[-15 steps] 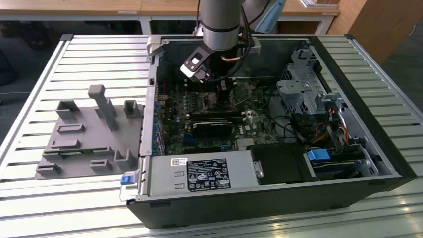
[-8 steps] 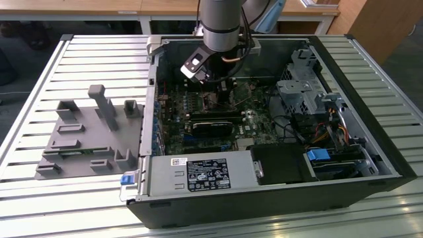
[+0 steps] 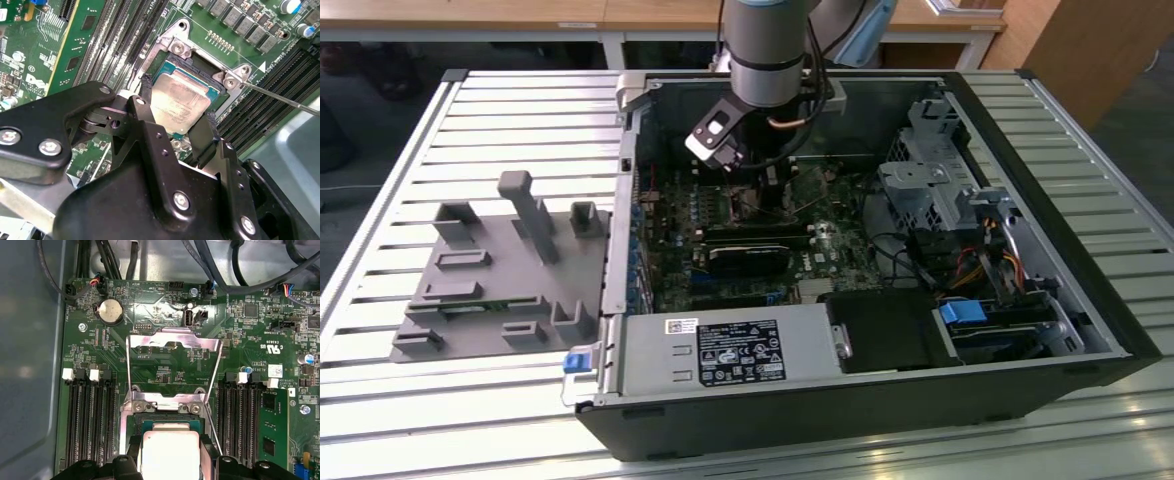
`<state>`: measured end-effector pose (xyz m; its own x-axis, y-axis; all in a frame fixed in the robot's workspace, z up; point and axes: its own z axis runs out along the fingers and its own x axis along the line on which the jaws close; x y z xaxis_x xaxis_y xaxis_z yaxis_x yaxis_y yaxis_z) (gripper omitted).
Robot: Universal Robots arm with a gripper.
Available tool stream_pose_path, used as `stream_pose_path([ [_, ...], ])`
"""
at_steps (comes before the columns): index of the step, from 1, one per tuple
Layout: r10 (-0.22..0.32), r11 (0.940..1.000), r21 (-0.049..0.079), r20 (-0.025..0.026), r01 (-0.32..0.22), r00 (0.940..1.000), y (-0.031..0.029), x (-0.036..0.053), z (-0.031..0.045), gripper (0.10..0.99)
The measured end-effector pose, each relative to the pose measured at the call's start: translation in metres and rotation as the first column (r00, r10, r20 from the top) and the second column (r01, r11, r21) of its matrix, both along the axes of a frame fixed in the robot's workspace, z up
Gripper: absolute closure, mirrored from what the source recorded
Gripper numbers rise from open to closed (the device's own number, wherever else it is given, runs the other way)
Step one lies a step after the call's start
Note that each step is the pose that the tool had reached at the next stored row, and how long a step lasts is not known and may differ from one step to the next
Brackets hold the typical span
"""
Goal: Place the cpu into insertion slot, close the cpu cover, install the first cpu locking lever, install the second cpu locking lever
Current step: 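Place the cpu into insertion slot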
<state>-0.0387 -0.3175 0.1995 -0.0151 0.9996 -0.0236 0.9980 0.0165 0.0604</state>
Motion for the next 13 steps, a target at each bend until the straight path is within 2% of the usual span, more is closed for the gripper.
stream_pose_path([
  [13,-0.009,1.0000,0.000,-0.0001,0.009,1.0000,0.0026,0.0000,-0.0044,0.545],
])
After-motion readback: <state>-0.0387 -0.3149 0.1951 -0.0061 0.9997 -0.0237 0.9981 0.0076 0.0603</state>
